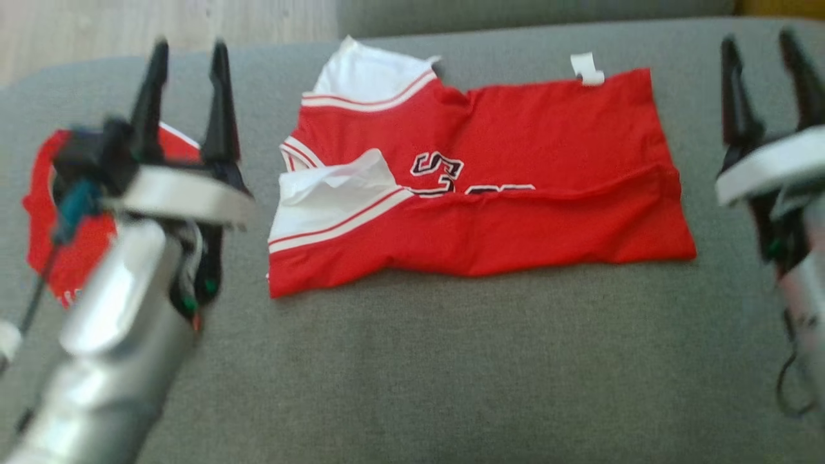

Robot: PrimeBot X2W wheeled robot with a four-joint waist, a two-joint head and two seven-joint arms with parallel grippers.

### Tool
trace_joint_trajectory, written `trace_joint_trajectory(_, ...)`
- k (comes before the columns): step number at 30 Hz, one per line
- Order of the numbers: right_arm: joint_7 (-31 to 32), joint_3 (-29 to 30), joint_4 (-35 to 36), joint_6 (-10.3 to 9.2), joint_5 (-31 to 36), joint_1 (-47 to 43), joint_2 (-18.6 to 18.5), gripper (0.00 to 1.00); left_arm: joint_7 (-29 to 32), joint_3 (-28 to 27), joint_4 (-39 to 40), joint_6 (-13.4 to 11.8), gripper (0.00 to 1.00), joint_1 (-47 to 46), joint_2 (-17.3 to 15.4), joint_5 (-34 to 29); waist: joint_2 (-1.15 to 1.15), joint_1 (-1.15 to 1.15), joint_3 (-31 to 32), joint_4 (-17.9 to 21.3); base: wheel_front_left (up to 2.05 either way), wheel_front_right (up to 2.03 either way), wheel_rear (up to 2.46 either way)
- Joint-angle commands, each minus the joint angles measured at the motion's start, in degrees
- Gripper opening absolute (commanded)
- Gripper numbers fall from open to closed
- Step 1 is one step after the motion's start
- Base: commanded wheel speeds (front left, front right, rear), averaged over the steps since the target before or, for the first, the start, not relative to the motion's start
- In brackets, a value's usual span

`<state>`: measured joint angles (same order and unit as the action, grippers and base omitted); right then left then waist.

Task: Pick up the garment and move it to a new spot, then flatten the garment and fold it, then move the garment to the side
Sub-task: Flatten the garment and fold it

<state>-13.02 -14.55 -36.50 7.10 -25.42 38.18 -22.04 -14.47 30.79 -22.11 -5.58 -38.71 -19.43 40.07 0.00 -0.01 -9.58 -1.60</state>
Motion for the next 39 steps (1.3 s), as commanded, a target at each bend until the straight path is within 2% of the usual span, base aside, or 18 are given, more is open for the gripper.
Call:
trace_joint_trajectory(1,-0.8,0.5,2.3,0.39,0.9,-1.3,0.5,1.0,-0.4,-3.1,2.4,-0.4,1.0,-0.6,-1.6,-0.8,0.0,0.01,1.5,-0.5,0.0,0.0,0.0)
trace_joint_trajectory(3,-1.4,3.3,4.7,0.39,3.3,-5.1,2.4,1.0,-0.5,-5.4,5.9,-1.9,1.0,3.5,-0.3,-2.4,0.0,0.01,2.4,-0.7,0.0,0.0,0.0)
trace_joint_trajectory(7,-1.8,9.5,10.0,0.39,7.9,-12.8,6.8,1.0,-0.5,-7.6,10.1,-2.7,1.0,12.5,2.5,-6.3,0.0,0.01,3.6,-0.8,0.0,0.0,0.0)
trace_joint_trajectory(13,-1.4,12.5,15.5,0.39,15.5,-22.3,12.3,1.0,-0.5,-8.4,8.6,-1.7,1.0,22.3,6.0,-10.3,0.0,0.01,4.3,-0.3,0.0,0.0,0.0)
trace_joint_trajectory(18,-0.3,14.6,17.4,0.39,18.3,-26.4,15.8,1.0,-0.5,-9.5,5.0,-0.5,1.0,25.7,8.1,-12.5,0.0,0.01,4.5,0.3,0.0,0.0,0.0)
trace_joint_trajectory(25,0.8,15.9,19.3,0.39,19.5,-27.8,17.8,1.0,-0.5,-12.8,2.4,1.2,1.0,26.4,10.1,-14.6,0.0,0.01,4.7,1.2,0.0,0.0,0.0)
trace_joint_trajectory(33,1.5,15.7,21.1,0.39,19.7,-27.5,18.3,1.0,1.4,-12.1,-4.7,2.7,1.0,23.6,10.9,-14.6,0.0,0.01,3.4,2.9,0.0,0.0,0.0)
trace_joint_trajectory(39,1.7,15.6,22.2,0.39,19.7,-27.1,18.6,1.0,7.5,-11.9,-12.0,1.0,1.0,19.8,10.8,-14.3,0.0,0.01,1.2,4.6,0.0,0.0,0.0)
